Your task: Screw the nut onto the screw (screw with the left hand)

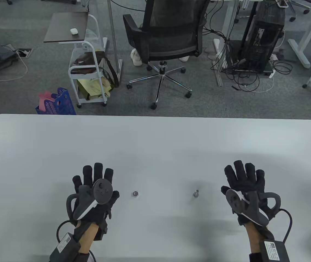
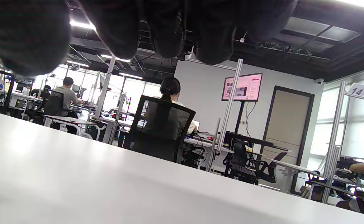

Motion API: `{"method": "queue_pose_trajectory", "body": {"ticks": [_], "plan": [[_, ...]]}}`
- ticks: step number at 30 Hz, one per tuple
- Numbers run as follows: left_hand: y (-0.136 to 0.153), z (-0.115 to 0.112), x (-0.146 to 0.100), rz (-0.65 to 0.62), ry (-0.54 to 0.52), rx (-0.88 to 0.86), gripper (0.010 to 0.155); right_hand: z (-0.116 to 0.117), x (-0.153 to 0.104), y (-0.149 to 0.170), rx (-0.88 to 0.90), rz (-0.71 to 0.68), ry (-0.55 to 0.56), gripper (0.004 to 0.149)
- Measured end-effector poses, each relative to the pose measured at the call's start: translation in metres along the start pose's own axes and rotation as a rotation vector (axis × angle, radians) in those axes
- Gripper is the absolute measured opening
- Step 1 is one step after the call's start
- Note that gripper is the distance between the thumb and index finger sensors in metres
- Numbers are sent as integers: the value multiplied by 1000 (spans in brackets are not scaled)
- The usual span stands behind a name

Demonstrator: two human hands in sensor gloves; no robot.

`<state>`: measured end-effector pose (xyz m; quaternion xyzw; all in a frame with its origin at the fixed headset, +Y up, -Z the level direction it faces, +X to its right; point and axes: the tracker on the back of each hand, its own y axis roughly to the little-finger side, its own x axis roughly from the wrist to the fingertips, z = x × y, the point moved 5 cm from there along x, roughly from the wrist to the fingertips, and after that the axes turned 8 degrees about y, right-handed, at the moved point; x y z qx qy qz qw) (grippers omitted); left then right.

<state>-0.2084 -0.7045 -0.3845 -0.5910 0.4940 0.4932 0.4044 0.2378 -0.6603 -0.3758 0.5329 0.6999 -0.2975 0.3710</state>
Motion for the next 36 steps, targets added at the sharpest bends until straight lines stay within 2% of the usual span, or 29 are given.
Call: {"method": "queue_pose_trajectory", "body": {"ticks": [5, 11, 17, 23, 29, 36], "plan": [[-3, -2, 1, -8, 15, -6, 83, 2, 0, -4, 22, -6, -9, 69], [-10, -12, 5, -21, 64, -22, 82, 9, 6, -17, 161, 30, -66, 69], [-21, -17, 8, -41, 94, -26, 82, 42, 20, -62, 247, 11, -310, 75], [-24, -23, 9, -50, 126, -25, 82, 81, 23, -94, 164, 40, -538, 72], [-24, -28, 11, -48, 157, -28, 81, 91, 24, -102, 49, 12, -508, 53], [-24, -29, 11, -50, 172, -34, 81, 83, 21, -92, 283, 63, -463, 44]]}}
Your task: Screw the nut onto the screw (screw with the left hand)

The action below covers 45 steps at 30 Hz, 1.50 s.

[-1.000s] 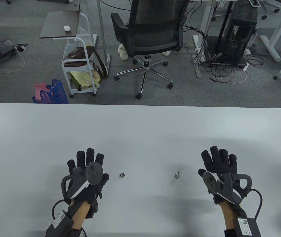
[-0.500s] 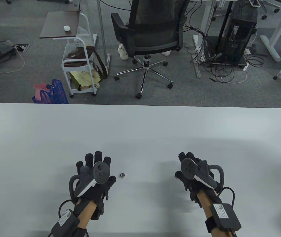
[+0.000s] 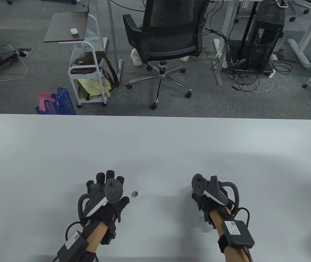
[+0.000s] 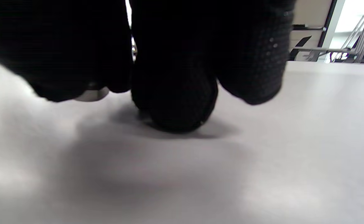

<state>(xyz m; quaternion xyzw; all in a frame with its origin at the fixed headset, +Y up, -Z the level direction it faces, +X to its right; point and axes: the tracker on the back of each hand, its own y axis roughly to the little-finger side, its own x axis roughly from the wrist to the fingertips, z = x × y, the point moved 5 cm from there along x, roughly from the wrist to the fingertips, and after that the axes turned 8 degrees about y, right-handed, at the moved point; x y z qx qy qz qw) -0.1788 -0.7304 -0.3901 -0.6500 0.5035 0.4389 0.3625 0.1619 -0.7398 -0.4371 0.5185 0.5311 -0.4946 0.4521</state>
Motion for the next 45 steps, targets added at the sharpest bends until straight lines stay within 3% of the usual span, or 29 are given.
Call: {"method": "queue_pose_trajectory", "body": {"ticks": [4, 16, 24, 28, 32, 40, 45], "plan": [[0, -2, -1, 6, 14, 2, 81, -14, -4, -3, 142, -10, 73, 40], [0, -8, -1, 25, 74, -8, 80, -40, -14, -26, 484, -92, 70, 38], [-2, -13, 0, 26, 111, -12, 79, -32, -19, -27, 427, -114, -23, 41], [-6, -17, 1, 16, 128, -18, 79, -22, -27, -41, 468, -202, -124, 44], [-11, -21, 1, -16, 145, -38, 79, -16, -35, -53, 494, -260, -156, 45], [-39, -22, 8, -118, 82, -42, 78, -24, -36, -56, 531, -262, -102, 46], [-53, -37, 32, -33, 170, 113, 74, -29, -33, -46, 401, -252, -42, 46]]}}
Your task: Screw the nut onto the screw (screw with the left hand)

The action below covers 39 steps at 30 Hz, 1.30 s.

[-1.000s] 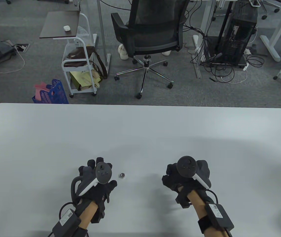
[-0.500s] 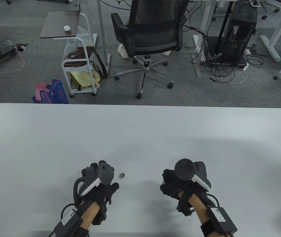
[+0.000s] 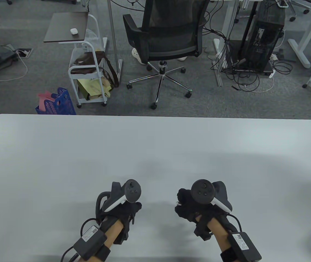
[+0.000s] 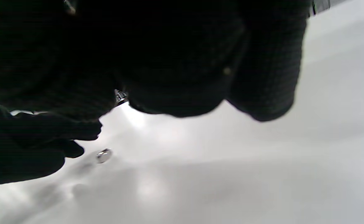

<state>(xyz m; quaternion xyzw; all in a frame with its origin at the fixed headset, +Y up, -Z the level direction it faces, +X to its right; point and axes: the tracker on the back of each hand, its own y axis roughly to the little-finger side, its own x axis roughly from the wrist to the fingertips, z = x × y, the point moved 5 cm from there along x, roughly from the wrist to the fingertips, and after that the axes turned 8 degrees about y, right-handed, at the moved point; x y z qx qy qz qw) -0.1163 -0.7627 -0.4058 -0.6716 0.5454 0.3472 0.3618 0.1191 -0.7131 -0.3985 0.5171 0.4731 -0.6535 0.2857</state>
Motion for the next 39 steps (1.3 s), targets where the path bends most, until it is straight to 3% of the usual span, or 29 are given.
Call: {"method": "queue_pose_trajectory", "body": {"ticks": [4, 12, 18, 22, 25, 29, 31, 34, 39], "plan": [[-15, -2, 20, 61, -3, 133, 68, 1, -1, 8, -75, 14, -13, 46], [-47, 2, 29, 87, -179, 351, 47, 0, 0, 22, -94, 39, 24, 46], [-40, 6, 19, 90, -202, 239, 49, -9, -1, 22, -33, 42, 92, 46], [-28, 19, 9, 24, -191, -17, 50, -13, 0, 17, 31, 34, 75, 48], [-17, 30, -1, -133, -119, -492, 46, -16, -1, 10, 115, 18, 71, 50], [-12, 29, -10, -221, -62, -865, 43, -19, -3, 0, 155, -8, 131, 55], [-14, 16, -9, -270, 10, -1080, 44, -19, -6, -6, 188, -28, 157, 52], [-21, 5, -9, -357, 111, -1235, 49, -21, -10, -11, 204, -46, 217, 49], [-25, 22, -21, -465, 31, -1232, 48, -28, -14, -17, 321, -37, 260, 51]]}}
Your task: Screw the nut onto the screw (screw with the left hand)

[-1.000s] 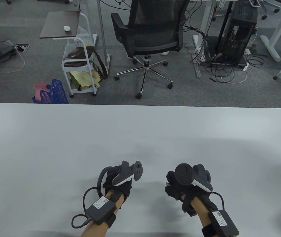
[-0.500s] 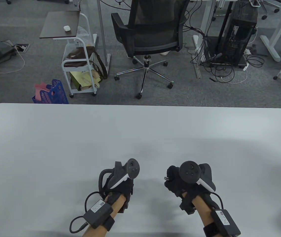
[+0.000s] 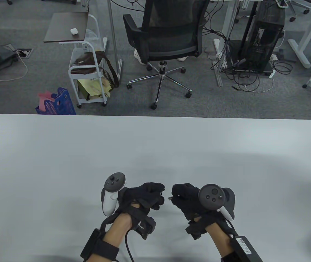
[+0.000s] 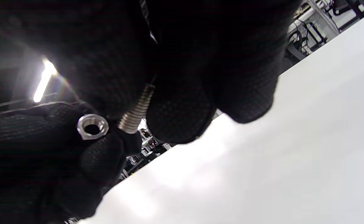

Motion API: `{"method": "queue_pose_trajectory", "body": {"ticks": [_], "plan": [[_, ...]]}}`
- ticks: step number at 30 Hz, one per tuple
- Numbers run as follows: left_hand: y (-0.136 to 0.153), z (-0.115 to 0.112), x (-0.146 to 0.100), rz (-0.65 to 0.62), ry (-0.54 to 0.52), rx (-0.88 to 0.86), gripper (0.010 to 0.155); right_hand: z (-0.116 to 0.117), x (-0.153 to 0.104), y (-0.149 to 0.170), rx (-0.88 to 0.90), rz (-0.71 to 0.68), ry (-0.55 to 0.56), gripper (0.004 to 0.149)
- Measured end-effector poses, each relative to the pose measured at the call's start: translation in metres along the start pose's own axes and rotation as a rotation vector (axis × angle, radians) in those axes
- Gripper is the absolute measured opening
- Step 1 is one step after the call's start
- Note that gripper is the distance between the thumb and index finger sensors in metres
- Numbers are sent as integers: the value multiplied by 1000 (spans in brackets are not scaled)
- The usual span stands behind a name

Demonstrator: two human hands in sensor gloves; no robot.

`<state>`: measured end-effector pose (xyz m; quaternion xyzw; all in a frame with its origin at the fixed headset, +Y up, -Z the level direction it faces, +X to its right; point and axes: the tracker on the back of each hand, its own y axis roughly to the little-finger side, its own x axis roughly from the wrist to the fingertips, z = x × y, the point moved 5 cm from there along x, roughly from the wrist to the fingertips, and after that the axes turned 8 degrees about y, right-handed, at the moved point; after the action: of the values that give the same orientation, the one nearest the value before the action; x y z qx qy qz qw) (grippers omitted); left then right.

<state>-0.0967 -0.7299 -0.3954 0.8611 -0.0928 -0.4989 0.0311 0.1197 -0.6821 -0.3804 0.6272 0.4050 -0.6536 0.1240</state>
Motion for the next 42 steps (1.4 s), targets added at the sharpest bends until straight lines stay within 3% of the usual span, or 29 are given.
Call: {"method": "queue_pose_trajectory", "body": {"ticks": [3, 17, 30, 42], "plan": [[-6, -1, -5, -23, -16, 11, 51, -2, -2, -8, 50, -15, 0, 53], [-15, -5, -9, -71, -16, -16, 49, -28, -12, -40, 2, -156, 244, 49], [-6, -13, -8, -33, 2, -121, 49, -35, -17, -51, 5, -245, 263, 44], [-23, -20, -12, -117, -20, -48, 47, -38, -13, -37, 57, -163, 243, 44]]}}
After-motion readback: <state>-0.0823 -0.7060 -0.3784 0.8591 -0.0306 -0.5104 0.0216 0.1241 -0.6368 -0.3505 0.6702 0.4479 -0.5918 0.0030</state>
